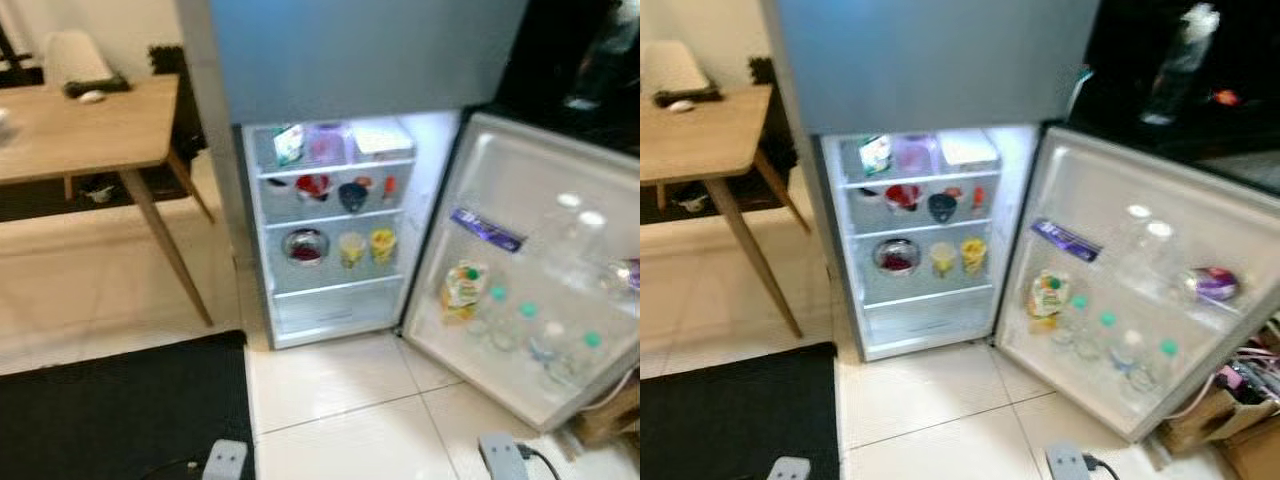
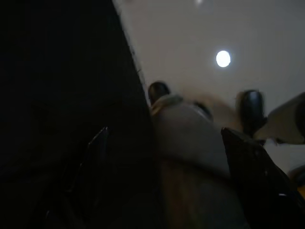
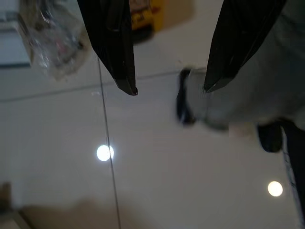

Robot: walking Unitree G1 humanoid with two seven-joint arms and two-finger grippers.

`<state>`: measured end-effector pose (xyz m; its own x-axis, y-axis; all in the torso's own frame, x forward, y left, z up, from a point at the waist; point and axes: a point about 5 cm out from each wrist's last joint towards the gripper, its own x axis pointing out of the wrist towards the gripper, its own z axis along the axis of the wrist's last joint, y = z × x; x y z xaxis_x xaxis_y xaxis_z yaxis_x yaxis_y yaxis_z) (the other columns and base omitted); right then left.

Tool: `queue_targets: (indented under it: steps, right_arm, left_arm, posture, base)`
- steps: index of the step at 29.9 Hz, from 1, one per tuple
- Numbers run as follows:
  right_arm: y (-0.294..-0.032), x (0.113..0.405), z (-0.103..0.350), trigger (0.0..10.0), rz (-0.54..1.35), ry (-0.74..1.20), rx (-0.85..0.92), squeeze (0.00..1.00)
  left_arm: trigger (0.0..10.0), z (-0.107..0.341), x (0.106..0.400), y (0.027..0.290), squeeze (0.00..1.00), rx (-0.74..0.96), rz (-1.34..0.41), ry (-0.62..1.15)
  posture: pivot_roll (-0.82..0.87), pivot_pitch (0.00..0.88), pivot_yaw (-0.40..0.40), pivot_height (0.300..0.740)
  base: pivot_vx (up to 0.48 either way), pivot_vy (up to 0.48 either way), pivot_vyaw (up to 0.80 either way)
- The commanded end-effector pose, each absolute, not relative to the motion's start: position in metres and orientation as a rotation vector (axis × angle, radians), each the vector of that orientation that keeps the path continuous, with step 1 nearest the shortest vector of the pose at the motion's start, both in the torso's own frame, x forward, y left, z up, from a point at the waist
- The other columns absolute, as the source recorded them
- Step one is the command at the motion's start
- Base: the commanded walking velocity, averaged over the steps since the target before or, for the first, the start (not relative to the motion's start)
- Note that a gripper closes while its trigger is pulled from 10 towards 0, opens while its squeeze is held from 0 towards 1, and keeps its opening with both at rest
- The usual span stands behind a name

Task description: Restocking fridge

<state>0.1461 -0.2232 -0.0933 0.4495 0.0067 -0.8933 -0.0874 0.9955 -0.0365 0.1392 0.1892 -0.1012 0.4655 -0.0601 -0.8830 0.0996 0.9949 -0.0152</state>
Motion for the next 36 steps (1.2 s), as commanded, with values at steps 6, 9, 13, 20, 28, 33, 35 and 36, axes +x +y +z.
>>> queue_targets:
  steps: [6, 9, 13, 20, 28, 33, 35, 36]
  right_arm:
    - [-0.227, 0.1472, -0.0921, 10.0, 0.045, 1.099, -0.086, 0.0]
    - [-0.2264, 0.1461, -0.0927, 10.0, 0.047, 1.103, -0.084, 0.0]
    - [-0.2258, 0.1461, -0.0928, 10.0, 0.048, 1.103, -0.083, 0.0]
    - [-0.2249, 0.1474, -0.0925, 10.0, 0.05, 1.101, -0.081, 0.0]
    - [-0.2251, 0.1479, -0.0923, 10.0, 0.051, 1.1, -0.084, 0.0]
    - [-0.2252, 0.1495, -0.0916, 10.0, 0.053, 1.096, -0.086, 0.0]
    - [-0.2253, 0.15, -0.0914, 10.0, 0.053, 1.094, -0.086, 0.0]
    - [-0.2253, 0.15, -0.0914, 10.0, 0.053, 1.094, -0.086, 0.0]
  left_arm:
    - [10.0, -0.1024, 0.1368, 0.1864, 0.0, 0.032, -0.11, 1.095]
    - [10.0, -0.1022, 0.1374, 0.1868, 0.0, 0.031, -0.11, 1.093]
    - [10.0, -0.1021, 0.1373, 0.1872, 0.0, 0.031, -0.11, 1.093]
    - [10.0, -0.1027, 0.1358, 0.1859, 0.0, 0.029, -0.114, 1.097]
    - [10.0, -0.1024, 0.1372, 0.1844, 0.0, 0.025, -0.117, 1.093]
    - [10.0, -0.1021, 0.1381, 0.1841, 0.0, 0.023, -0.118, 1.091]
    - [10.0, -0.1021, 0.1384, 0.1835, 0.0, 0.023, -0.121, 1.091]
    - [10.0, -0.1021, 0.1384, 0.1835, 0.0, 0.023, -0.121, 1.091]
  posture:
    - [-0.16, 0.0, -0.004, 0.74]
    - [-0.15, 0.0, -0.005, 0.74]
    - [-0.15, 0.0, -0.005, 0.74]
    - [-0.15, 0.0, -0.004, 0.74]
    - [-0.15, 0.0, -0.004, 0.74]
    - [-0.16, 0.0, -0.006, 0.74]
    - [-0.16, 0.0, -0.005, 0.74]
    - [-0.16, 0.0, -0.005, 0.74]
  base:
    - [0.0, -0.48, 0.0]
    - [0.0, -0.48, 0.0]
    - [0.0, -0.48, 0.0]
    - [0.0, -0.48, 0.0]
    - [0.0, -0.48, 0.0]
    - [0.0, -0.48, 0.0]
    - [0.0, -0.48, 0.0]
    - [0.0, -0.48, 0.0]
